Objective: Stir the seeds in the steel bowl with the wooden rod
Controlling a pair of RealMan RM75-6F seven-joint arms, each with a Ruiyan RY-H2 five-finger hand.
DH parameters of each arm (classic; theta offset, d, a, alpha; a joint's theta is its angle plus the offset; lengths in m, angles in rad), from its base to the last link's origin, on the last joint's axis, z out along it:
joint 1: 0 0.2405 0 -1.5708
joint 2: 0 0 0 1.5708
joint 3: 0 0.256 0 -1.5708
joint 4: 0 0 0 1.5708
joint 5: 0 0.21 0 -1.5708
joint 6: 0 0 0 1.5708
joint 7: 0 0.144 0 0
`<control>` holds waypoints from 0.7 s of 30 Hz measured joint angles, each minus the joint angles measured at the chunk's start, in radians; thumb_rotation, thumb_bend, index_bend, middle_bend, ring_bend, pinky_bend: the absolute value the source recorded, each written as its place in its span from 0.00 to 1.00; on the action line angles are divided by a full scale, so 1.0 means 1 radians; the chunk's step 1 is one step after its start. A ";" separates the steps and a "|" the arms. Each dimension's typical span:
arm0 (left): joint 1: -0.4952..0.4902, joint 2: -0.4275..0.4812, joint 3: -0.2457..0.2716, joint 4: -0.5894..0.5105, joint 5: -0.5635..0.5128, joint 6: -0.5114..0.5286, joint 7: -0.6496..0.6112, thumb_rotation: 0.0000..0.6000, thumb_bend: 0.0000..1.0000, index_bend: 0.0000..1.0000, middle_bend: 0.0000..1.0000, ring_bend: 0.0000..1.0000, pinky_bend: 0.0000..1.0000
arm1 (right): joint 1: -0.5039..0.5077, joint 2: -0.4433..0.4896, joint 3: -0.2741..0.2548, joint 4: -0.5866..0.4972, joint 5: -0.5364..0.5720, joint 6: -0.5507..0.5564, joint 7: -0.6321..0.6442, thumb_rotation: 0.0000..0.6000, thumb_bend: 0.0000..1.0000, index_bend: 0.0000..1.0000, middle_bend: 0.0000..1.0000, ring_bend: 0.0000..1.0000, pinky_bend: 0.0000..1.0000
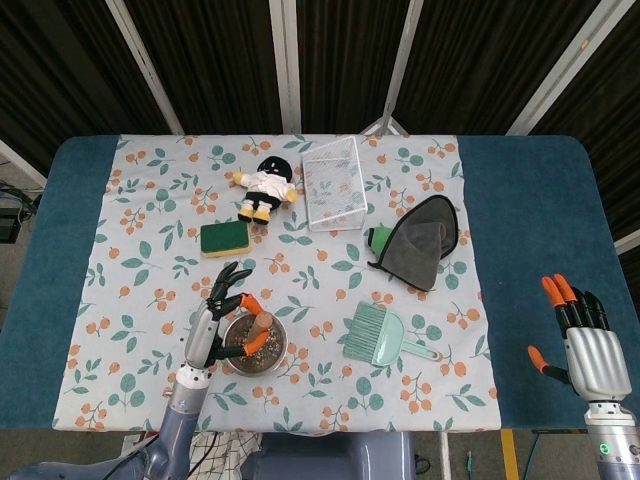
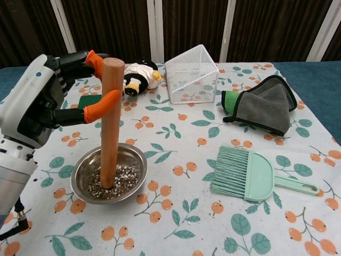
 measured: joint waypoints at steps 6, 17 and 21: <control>-0.007 0.010 -0.008 -0.016 0.015 0.021 -0.001 1.00 0.73 0.64 0.68 0.16 0.05 | 0.000 0.000 0.001 0.002 -0.002 0.002 0.006 1.00 0.31 0.00 0.00 0.00 0.00; -0.043 0.016 -0.025 -0.038 0.040 0.022 0.017 1.00 0.73 0.64 0.68 0.16 0.05 | 0.002 0.001 0.002 0.002 0.002 -0.002 0.008 1.00 0.31 0.00 0.00 0.00 0.00; -0.037 0.007 -0.006 0.001 0.033 0.016 -0.010 1.00 0.73 0.64 0.68 0.16 0.05 | 0.002 0.000 0.003 0.002 0.003 -0.003 0.006 1.00 0.31 0.00 0.00 0.00 0.00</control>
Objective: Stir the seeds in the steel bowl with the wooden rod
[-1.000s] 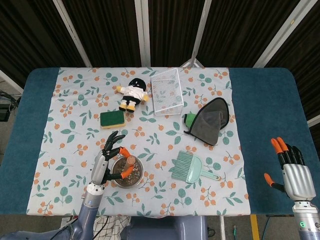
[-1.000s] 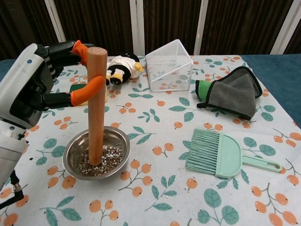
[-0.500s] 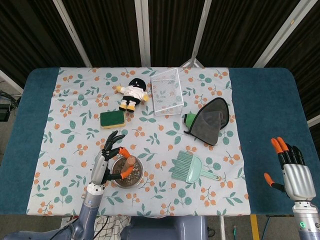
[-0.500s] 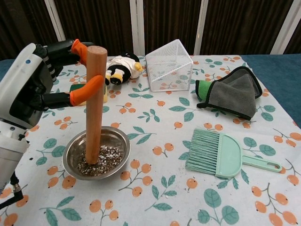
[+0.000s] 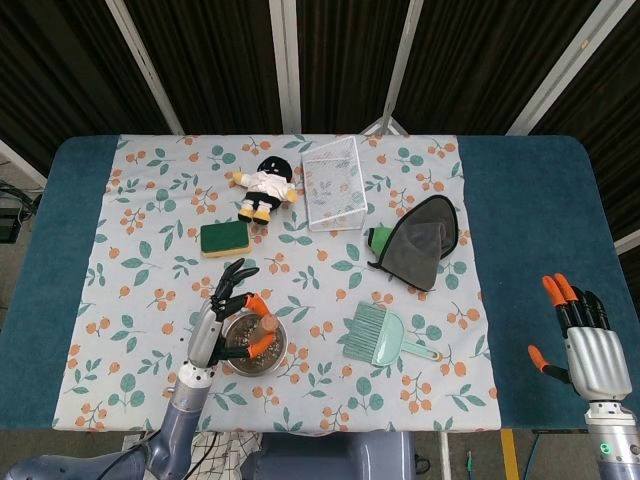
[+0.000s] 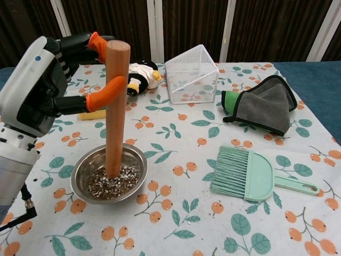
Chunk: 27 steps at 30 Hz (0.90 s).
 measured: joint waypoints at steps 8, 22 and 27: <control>0.007 -0.021 0.010 0.071 -0.020 -0.012 -0.050 1.00 0.73 0.64 0.68 0.16 0.05 | 0.000 -0.002 0.000 -0.002 0.002 -0.002 -0.005 1.00 0.31 0.00 0.00 0.00 0.00; 0.048 -0.023 0.044 0.127 -0.015 0.043 -0.105 1.00 0.73 0.64 0.68 0.16 0.05 | -0.003 -0.005 -0.001 -0.002 -0.001 0.005 -0.009 1.00 0.31 0.00 0.00 0.00 0.00; 0.028 -0.007 0.023 0.081 -0.005 0.052 -0.085 1.00 0.72 0.64 0.68 0.16 0.05 | -0.003 -0.005 -0.001 -0.001 -0.003 0.008 -0.008 1.00 0.31 0.00 0.00 0.00 0.00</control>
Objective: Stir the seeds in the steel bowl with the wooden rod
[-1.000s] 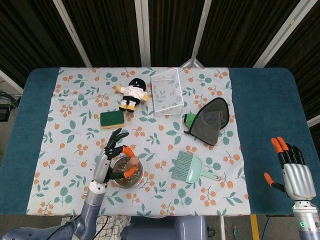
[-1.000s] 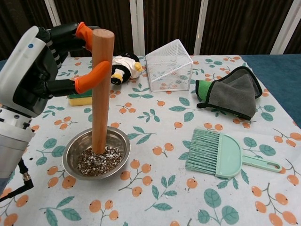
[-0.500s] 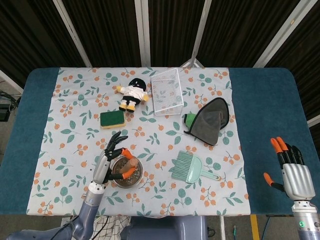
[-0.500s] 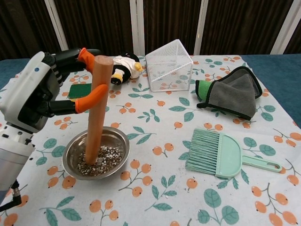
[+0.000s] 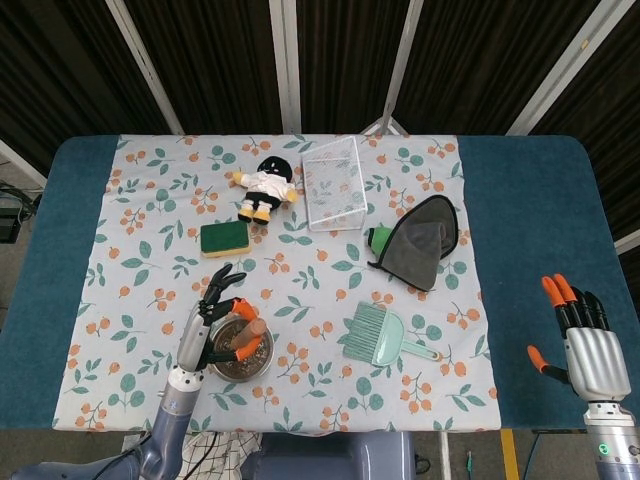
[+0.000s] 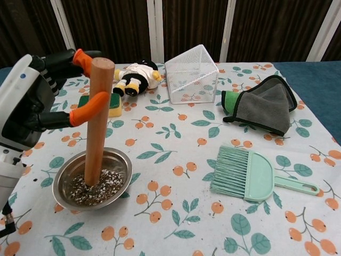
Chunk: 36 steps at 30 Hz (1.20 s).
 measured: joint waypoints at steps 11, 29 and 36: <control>-0.046 0.071 -0.060 -0.170 0.017 0.007 0.088 1.00 0.72 0.64 0.68 0.16 0.05 | 0.000 0.000 0.001 0.000 -0.001 0.002 0.000 1.00 0.31 0.00 0.00 0.00 0.00; -0.056 0.115 -0.070 -0.228 0.014 -0.009 0.132 1.00 0.73 0.64 0.68 0.16 0.05 | 0.000 0.000 0.003 -0.001 0.002 0.002 -0.002 1.00 0.31 0.00 0.00 0.00 0.00; -0.077 0.205 -0.090 -0.253 0.035 -0.023 0.203 1.00 0.73 0.66 0.69 0.17 0.05 | 0.000 0.002 0.003 -0.005 0.007 -0.002 0.000 1.00 0.31 0.00 0.00 0.00 0.00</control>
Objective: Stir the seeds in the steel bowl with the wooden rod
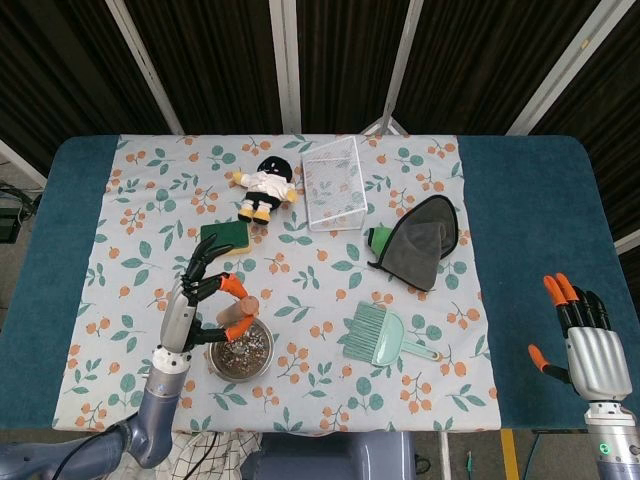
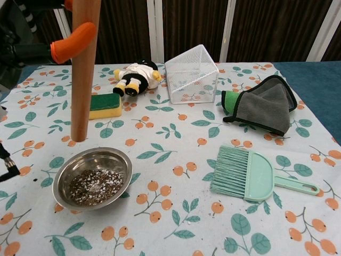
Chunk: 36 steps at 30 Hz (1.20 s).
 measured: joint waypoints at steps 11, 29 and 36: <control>0.008 0.348 0.035 -0.087 -0.004 -0.153 0.240 1.00 0.73 0.66 0.70 0.18 0.05 | -0.001 -0.001 -0.002 -0.003 -0.004 0.003 -0.005 1.00 0.31 0.00 0.00 0.00 0.00; 0.055 0.412 0.168 0.112 -0.077 -0.391 0.392 1.00 0.69 0.66 0.70 0.18 0.05 | -0.002 0.001 -0.004 -0.011 -0.002 -0.003 0.003 1.00 0.31 0.00 0.00 0.00 0.00; 0.045 0.348 0.181 0.200 -0.076 -0.413 0.393 1.00 0.67 0.66 0.69 0.18 0.05 | 0.000 0.004 -0.003 -0.011 0.000 -0.007 0.011 1.00 0.31 0.00 0.00 0.00 0.00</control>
